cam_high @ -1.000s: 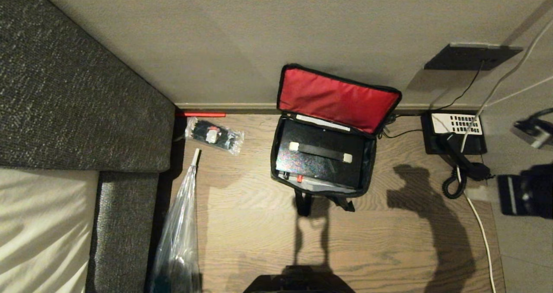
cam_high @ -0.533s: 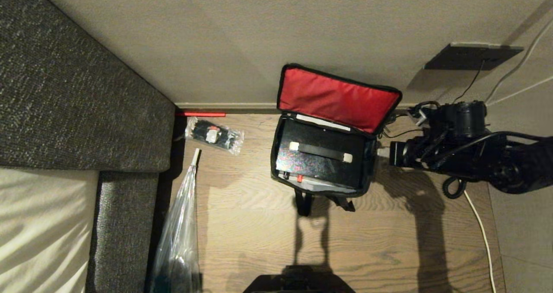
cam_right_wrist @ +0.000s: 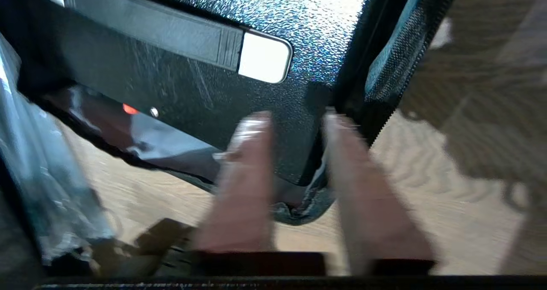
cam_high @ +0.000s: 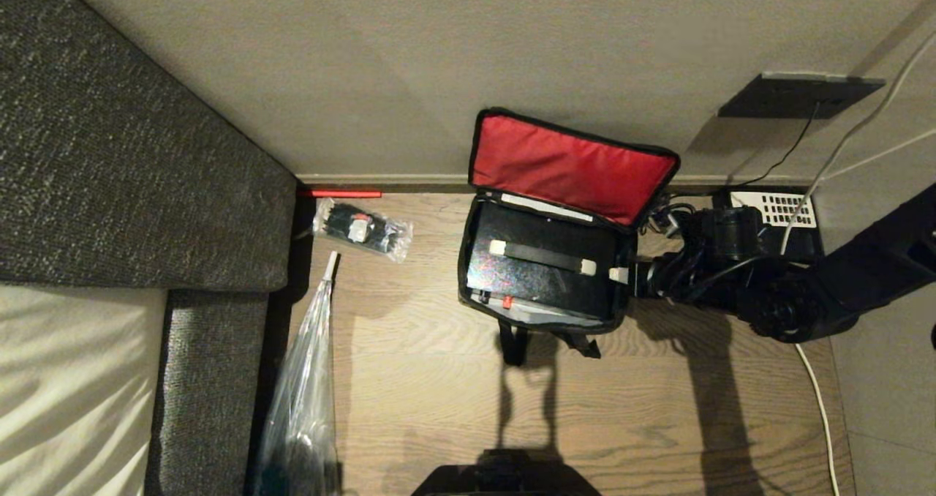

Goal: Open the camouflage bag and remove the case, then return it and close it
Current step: Open the top of the storage box

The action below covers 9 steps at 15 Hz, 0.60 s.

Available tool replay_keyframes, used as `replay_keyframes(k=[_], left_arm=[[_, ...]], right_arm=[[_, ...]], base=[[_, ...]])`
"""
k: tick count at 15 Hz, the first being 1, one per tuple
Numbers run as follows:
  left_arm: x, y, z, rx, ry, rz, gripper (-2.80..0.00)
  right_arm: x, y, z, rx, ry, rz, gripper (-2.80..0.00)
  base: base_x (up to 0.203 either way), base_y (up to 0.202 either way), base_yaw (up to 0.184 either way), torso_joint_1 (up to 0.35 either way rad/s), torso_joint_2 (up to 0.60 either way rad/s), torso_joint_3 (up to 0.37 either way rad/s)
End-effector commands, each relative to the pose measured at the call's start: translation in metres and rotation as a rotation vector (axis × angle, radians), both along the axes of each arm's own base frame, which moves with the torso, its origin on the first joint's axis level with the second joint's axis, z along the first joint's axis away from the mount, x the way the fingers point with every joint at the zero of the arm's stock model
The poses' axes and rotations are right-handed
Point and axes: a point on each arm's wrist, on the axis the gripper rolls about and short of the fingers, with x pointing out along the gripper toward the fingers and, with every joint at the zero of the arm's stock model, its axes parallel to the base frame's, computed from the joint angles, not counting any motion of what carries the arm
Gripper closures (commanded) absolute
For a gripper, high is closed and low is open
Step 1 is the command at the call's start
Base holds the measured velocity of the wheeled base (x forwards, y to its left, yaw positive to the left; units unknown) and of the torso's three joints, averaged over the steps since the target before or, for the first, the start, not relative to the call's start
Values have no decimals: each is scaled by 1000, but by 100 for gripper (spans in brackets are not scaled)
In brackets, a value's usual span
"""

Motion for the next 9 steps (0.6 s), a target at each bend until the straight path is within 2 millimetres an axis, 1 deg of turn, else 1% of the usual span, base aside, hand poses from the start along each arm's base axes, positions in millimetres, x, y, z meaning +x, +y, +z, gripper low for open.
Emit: replay_keyframes(k=[1, 5, 9], left_arm=[[0, 0, 0, 0, 0, 0, 0], [0, 0, 0, 0, 0, 0, 0], [0, 0, 0, 0, 0, 0, 0]], right_arm=[[0, -1, -5, -54, -1, -19, -280], [-7, -5, -16, -138, 100, -62, -280], [-1, -7, -27, -170, 115, -110, -280]], base=[[0, 0, 0, 0, 0, 0], [0, 0, 0, 0, 0, 0], [0, 0, 0, 0, 0, 0]])
